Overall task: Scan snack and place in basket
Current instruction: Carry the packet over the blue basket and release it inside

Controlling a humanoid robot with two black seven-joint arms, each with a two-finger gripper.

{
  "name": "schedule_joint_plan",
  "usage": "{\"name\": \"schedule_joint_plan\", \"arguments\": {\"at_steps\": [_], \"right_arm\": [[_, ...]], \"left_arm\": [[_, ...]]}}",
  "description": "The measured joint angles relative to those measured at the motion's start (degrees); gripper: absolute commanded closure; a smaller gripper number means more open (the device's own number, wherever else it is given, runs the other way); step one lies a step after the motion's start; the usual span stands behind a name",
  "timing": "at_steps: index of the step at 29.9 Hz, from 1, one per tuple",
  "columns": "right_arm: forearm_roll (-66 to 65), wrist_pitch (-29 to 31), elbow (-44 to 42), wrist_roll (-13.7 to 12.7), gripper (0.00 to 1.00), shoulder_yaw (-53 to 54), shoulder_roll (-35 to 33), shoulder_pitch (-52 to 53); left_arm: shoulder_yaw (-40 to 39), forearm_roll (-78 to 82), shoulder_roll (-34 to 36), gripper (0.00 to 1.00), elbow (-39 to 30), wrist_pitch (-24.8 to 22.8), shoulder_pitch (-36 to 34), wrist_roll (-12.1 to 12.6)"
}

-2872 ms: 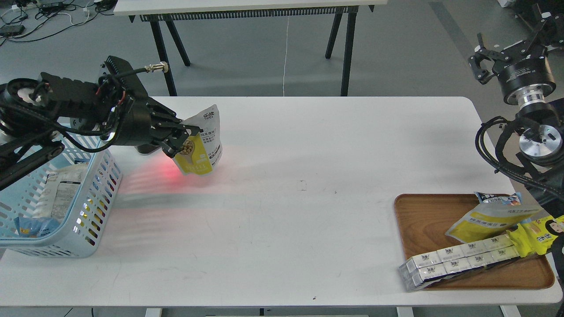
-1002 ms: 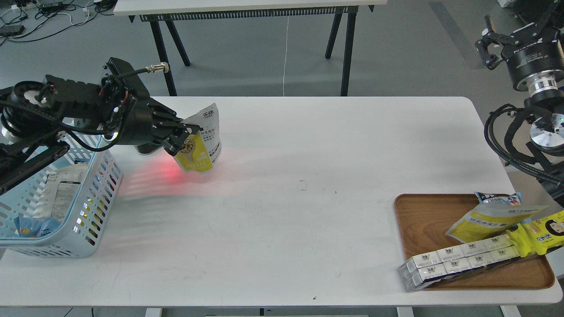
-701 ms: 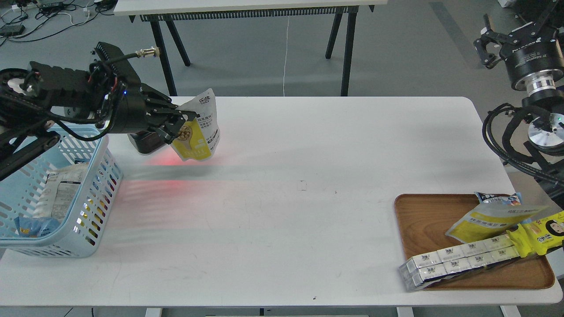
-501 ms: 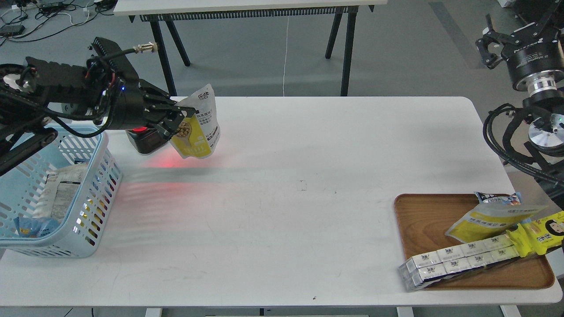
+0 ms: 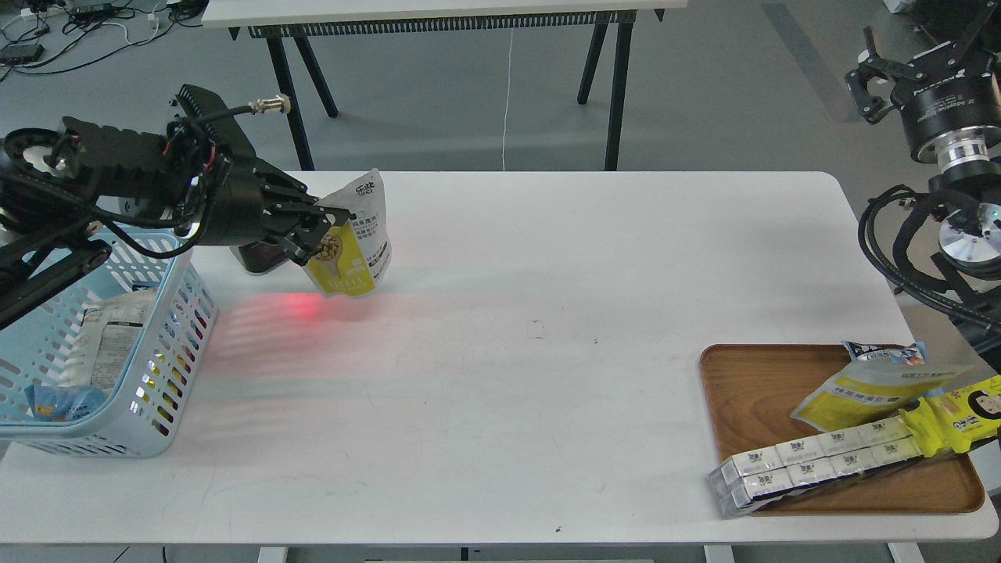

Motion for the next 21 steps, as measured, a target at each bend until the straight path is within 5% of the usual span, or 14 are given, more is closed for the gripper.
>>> {"name": "schedule_joint_plan", "arguments": {"at_steps": [14, 21], "right_arm": [[0.0, 0.0, 0.0, 0.0, 0.01, 0.0, -0.2, 0.0], [0.0, 0.0, 0.0, 0.0, 0.01, 0.0, 0.0, -0.1]], "left_arm": [[-5.9, 0.0, 6.1, 1.0, -5.8, -0.2, 0.3, -0.6], [-8.2, 0.0, 18.2, 1.0, -12.2, 0.2, 0.2, -0.6]]}}
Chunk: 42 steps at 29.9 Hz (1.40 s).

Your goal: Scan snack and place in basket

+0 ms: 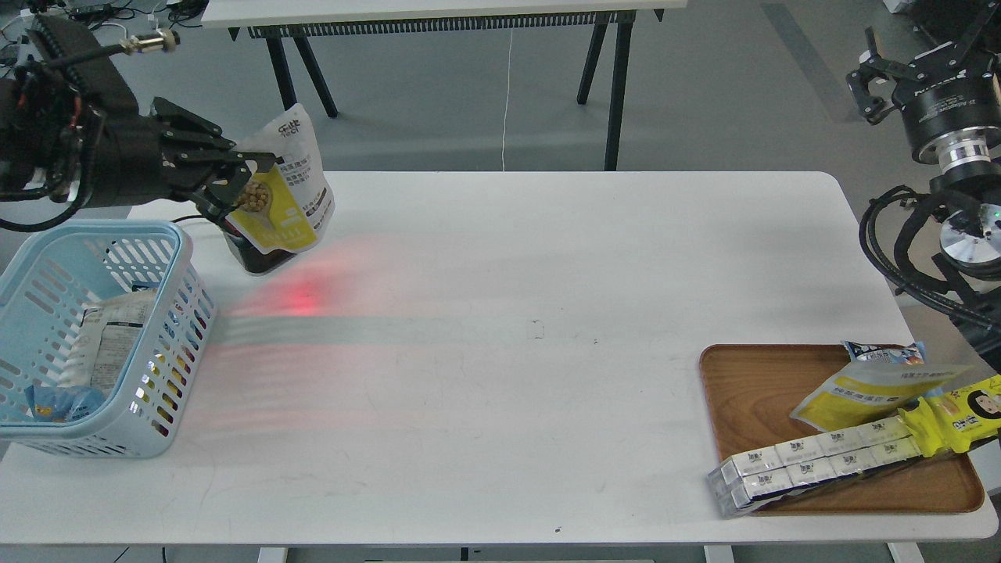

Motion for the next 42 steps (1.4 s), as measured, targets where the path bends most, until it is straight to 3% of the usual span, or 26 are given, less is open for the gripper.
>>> {"name": "schedule_joint_plan", "arguments": {"at_steps": [11, 18, 25, 37, 39, 42], "right_arm": [[-0.1, 0.0, -0.1, 0.0, 0.01, -0.1, 0.1, -0.1], [-0.1, 0.0, -0.1, -0.1, 0.01, -0.2, 0.1, -0.1], [-0.1, 0.0, -0.1, -0.1, 0.01, -0.2, 0.1, -0.1], [-0.1, 0.0, -0.1, -0.1, 0.01, -0.2, 0.0, 0.0], [-0.1, 0.0, -0.1, -0.1, 0.01, -0.2, 0.0, 0.1], [-0.1, 0.0, -0.1, -0.1, 0.01, -0.2, -0.1, 0.1]], "left_arm": [[0.6, 0.0, 14.1, 1.0, 0.5, 0.5, 0.4, 0.0], [7.5, 0.0, 17.5, 1.0, 2.9, 5.3, 0.5, 0.0], [12.2, 0.0, 17.7, 0.96, 3.0, 7.2, 0.5, 0.0], [12.7, -0.8, 16.6, 0.34, 2.8, 9.4, 0.4, 0.0], [12.6, -3.6, 16.6, 0.17, 2.8, 9.5, 0.4, 0.0], [11.6, -14.9, 15.9, 0.04, 3.0, 9.5, -0.1, 0.0]]}}
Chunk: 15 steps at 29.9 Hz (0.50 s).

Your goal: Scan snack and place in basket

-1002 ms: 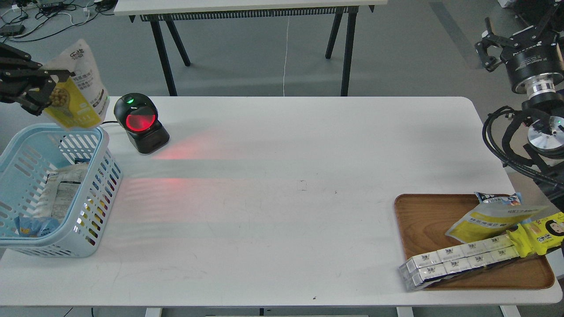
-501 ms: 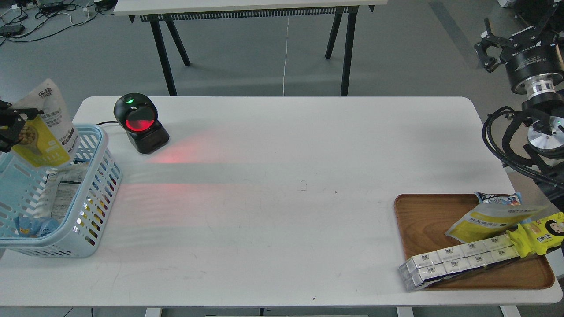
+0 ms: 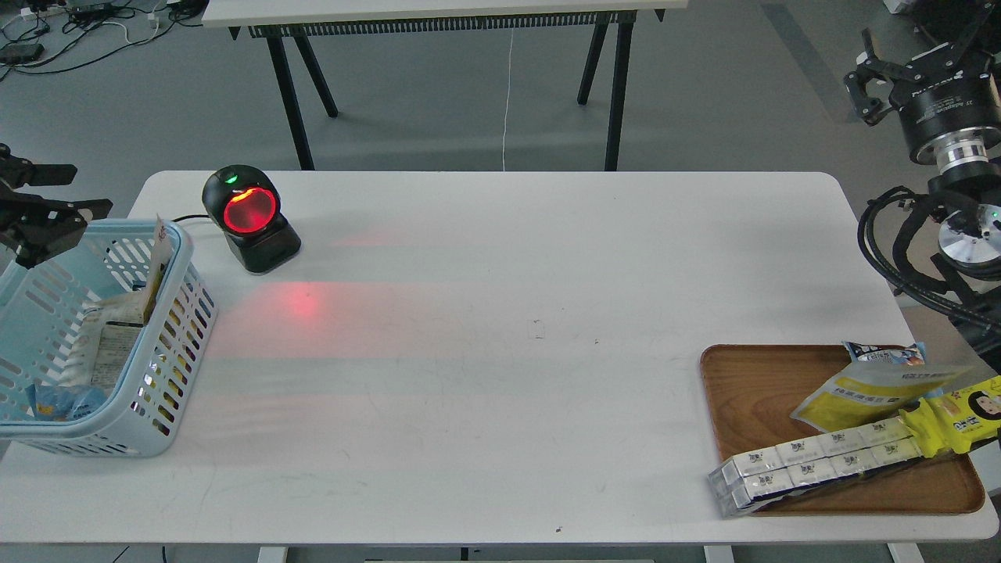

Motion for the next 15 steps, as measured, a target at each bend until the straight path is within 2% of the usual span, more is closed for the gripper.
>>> {"name": "schedule_joint_plan", "arguments": {"at_steps": [6, 11, 15], "right_arm": [[0.0, 0.0, -0.1, 0.0, 0.01, 0.1, -0.3, 0.2], [0.0, 0.0, -0.1, 0.1, 0.01, 0.7, -0.5, 0.7], [-0.1, 0.0, -0.1, -0.2, 0.01, 0.8, -0.5, 1.3]], "left_arm": [[-4.6, -32.4, -6.6, 0.03, 3.8, -0.1, -0.3, 0.0], [-9.3, -49.0, -18.2, 0.01, 9.7, 0.1, -0.6, 0.0], [-14.2, -60.8, -29.2, 0.01, 17.4, -0.1, -0.6, 0.0]]}}
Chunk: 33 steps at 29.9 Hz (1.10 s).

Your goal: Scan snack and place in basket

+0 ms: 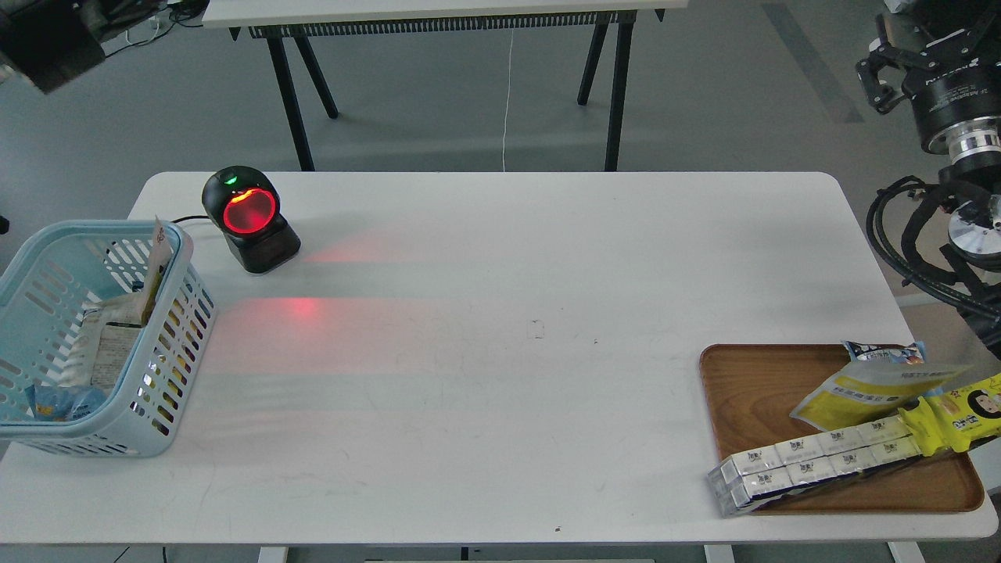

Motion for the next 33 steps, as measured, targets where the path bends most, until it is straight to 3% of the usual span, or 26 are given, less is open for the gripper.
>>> {"name": "schedule_joint_plan", "arguments": {"at_steps": [5, 9, 14, 18, 25, 33], "right_arm": [[0.1, 0.0, -0.2, -0.4, 0.01, 0.6, 0.6, 0.6], [0.3, 0.0, -0.8, -0.6, 0.01, 1.8, 1.1, 0.5], [1.5, 0.0, -1.0, -1.4, 0.01, 4.0, 4.4, 0.0], [2.5, 0.0, -1.2, -3.7, 0.01, 5.0, 5.0, -0.5], [3.8, 0.0, -6.7, -6.1, 0.01, 5.2, 7.0, -0.6], [3.4, 0.0, -8.4, -6.4, 0.01, 3.8, 8.0, -0.7]], "left_arm": [[-6.5, -15.3, -13.1, 0.01, 11.4, -0.4, 0.1, 0.0], [-11.4, -25.2, -19.3, 0.01, 18.8, -1.7, 0.7, 0.0], [-14.6, -35.7, -25.1, 0.01, 29.2, -9.4, 1.2, 0.8], [-16.4, -39.0, -30.5, 0.01, 36.3, -13.7, 2.4, 2.0], [-22.2, -41.1, -36.6, 0.01, 42.8, -14.2, 6.1, 2.7], [-24.7, -43.3, -38.4, 0.01, 43.6, -14.2, 6.5, 2.7]]}}
